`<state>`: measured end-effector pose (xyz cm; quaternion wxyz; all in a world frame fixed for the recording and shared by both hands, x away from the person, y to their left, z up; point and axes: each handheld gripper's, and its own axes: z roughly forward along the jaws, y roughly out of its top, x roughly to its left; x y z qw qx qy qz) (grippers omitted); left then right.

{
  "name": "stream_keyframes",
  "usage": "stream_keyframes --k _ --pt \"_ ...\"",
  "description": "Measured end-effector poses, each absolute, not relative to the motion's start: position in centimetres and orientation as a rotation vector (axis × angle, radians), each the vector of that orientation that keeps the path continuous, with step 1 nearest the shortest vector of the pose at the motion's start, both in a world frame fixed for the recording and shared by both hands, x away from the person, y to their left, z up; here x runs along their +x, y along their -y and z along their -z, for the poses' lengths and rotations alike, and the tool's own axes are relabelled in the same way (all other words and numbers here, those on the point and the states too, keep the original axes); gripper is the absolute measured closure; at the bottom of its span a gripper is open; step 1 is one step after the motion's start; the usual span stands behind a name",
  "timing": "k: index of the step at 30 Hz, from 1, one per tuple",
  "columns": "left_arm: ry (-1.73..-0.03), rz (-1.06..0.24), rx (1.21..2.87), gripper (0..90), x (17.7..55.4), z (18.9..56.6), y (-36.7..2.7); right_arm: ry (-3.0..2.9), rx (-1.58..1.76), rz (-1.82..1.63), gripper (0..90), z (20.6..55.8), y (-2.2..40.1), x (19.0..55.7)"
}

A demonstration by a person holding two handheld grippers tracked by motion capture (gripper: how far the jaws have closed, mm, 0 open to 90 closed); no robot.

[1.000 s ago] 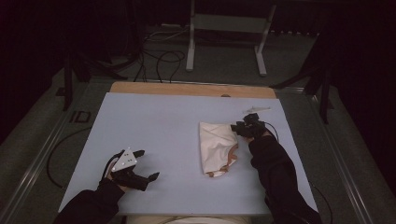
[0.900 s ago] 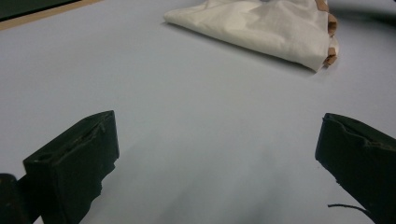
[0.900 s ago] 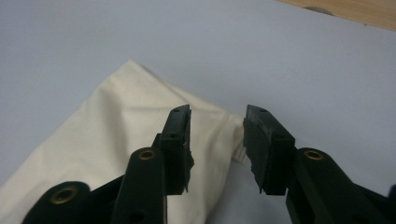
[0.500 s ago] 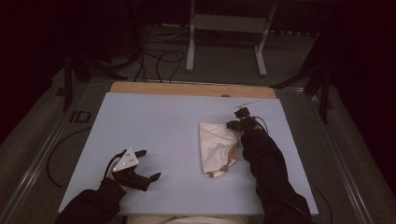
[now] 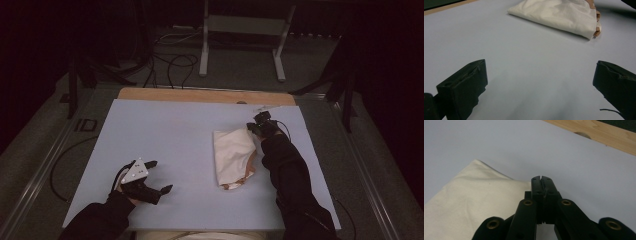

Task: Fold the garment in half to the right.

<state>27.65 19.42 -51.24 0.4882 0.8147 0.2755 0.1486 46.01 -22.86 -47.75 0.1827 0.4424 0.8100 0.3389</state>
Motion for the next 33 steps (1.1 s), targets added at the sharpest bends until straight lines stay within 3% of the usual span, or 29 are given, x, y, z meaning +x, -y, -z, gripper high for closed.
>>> stream_keyframes --k 28,33 --pt "-0.67 -0.382 1.976 0.6 27.6 51.1 -19.6 -2.274 1.313 -0.884 89.5 51.9 23.4 46.5" --pt "-0.672 -0.386 1.971 0.6 27.6 51.1 -19.6 -2.274 1.311 -0.872 85.9 51.9 23.5 46.6"
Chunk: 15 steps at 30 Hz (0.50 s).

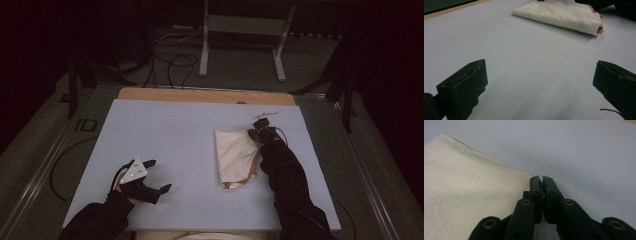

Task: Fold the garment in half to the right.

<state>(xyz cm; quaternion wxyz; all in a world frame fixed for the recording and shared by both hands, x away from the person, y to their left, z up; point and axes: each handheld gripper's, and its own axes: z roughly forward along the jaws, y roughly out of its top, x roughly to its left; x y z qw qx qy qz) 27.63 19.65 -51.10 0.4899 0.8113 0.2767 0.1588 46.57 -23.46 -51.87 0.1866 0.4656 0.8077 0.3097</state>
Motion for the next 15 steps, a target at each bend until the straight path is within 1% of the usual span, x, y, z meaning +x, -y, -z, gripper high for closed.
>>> stream_keyframes --k 7,11,15 --pt "-0.678 -0.388 1.968 0.6 27.7 51.1 -19.7 -2.262 1.318 -0.908 77.0 50.8 23.6 46.5" --pt "-0.678 -0.39 1.968 0.6 27.7 51.1 -19.7 -2.26 1.299 -0.934 69.1 50.0 23.3 46.2" --pt "-0.678 -0.39 1.968 0.6 27.6 51.0 -19.7 -2.276 1.279 -0.952 56.6 49.3 22.7 46.0"
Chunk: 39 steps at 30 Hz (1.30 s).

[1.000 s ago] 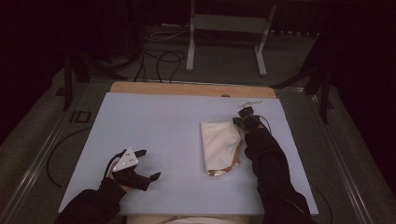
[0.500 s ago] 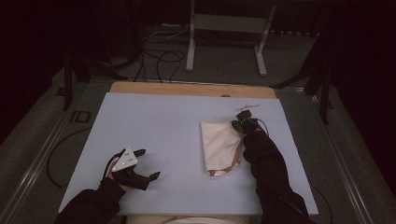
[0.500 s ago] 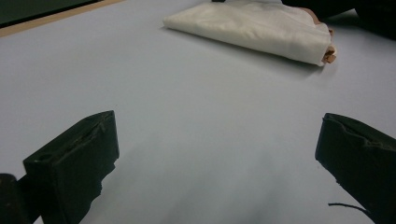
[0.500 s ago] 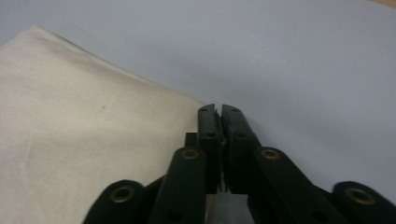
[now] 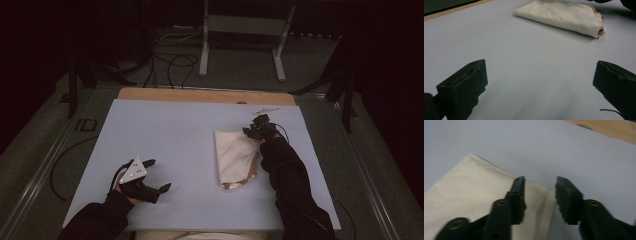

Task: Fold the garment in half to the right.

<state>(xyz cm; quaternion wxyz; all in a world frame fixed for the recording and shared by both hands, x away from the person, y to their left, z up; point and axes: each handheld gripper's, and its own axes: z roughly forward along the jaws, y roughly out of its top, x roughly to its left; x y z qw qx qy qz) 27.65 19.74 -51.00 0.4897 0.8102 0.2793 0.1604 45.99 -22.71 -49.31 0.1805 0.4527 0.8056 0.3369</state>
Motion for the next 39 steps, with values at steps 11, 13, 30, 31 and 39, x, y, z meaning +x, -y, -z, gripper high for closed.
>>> stream_keyframes --k 11,13,30,31,39 --pt "-0.677 -0.397 1.966 0.6 27.6 50.9 -19.8 -2.345 1.256 -1.013 21.6 48.8 21.6 45.4" --pt "-0.678 -0.395 1.964 0.6 27.6 50.9 -19.8 -2.368 1.258 -1.025 13.4 48.9 21.4 45.2" --pt "-0.685 -0.384 1.97 0.6 27.6 50.9 -20.0 -2.432 1.17 -1.156 8.9 47.6 20.1 44.2" --pt "-0.684 -0.385 1.97 0.6 27.6 50.9 -20.0 -2.435 1.159 -1.16 8.9 47.5 20.1 44.1" --pt "-0.685 -0.388 1.972 0.6 27.6 50.7 -20.4 -2.452 1.094 -1.192 8.9 46.5 20.0 42.8"
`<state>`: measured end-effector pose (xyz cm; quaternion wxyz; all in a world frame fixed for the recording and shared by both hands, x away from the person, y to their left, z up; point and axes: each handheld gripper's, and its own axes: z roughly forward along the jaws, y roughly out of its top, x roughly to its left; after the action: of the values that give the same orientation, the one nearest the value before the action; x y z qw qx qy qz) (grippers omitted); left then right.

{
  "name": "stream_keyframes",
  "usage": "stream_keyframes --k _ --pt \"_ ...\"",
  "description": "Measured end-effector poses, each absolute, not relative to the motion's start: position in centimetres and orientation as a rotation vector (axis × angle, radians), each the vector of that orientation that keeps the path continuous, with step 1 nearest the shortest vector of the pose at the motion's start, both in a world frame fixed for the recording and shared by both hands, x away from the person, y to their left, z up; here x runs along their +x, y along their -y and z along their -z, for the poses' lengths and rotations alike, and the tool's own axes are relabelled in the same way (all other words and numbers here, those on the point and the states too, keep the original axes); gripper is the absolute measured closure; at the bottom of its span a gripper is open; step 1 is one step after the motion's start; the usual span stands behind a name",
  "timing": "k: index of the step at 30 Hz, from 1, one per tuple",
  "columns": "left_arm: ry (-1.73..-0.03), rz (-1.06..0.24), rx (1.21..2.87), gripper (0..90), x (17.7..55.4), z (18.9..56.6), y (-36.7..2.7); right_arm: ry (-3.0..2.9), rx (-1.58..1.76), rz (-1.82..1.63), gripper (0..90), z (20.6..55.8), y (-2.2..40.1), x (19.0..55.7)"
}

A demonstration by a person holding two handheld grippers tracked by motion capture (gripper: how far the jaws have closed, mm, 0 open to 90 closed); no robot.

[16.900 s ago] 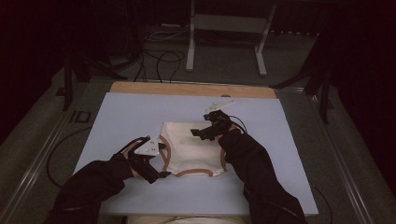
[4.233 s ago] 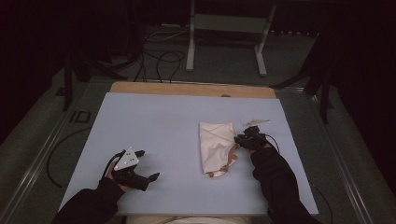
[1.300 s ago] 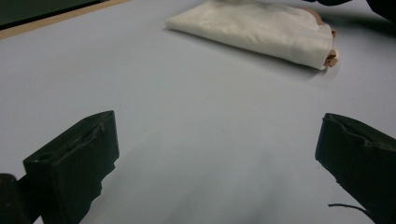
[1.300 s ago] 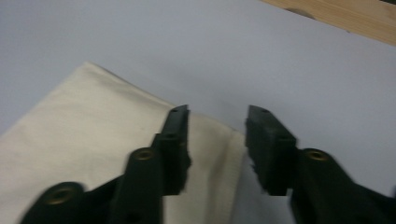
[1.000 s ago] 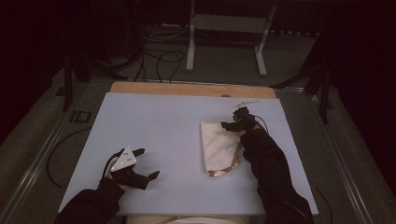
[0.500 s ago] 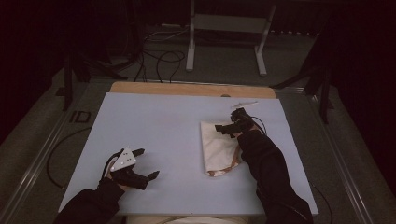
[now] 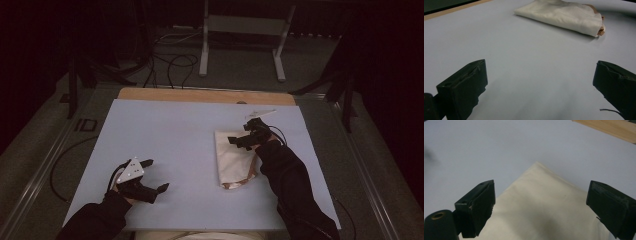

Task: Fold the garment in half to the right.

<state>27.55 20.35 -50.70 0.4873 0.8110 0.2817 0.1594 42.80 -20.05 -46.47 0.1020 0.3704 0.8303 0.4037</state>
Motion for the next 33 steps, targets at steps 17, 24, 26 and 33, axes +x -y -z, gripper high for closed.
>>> stream_keyframes --k 17,24,26,33 --pt "-0.693 -0.39 1.978 0.5 27.3 50.4 -21.6 -2.45 1.026 -1.256 8.9 46.6 22.4 38.5" --pt "-0.712 -0.388 1.978 0.4 27.2 50.4 -22.4 -2.42 1.026 -1.296 8.9 47.1 23.2 36.5" --pt "-0.727 -0.389 1.976 0.4 27.1 50.4 -22.7 -2.421 1.027 -1.29 8.9 47.5 23.4 36.0" --pt "-0.762 -0.419 1.974 0.4 26.8 50.6 -23.8 -2.4 1.023 -1.302 8.9 48.2 24.4 34.1"
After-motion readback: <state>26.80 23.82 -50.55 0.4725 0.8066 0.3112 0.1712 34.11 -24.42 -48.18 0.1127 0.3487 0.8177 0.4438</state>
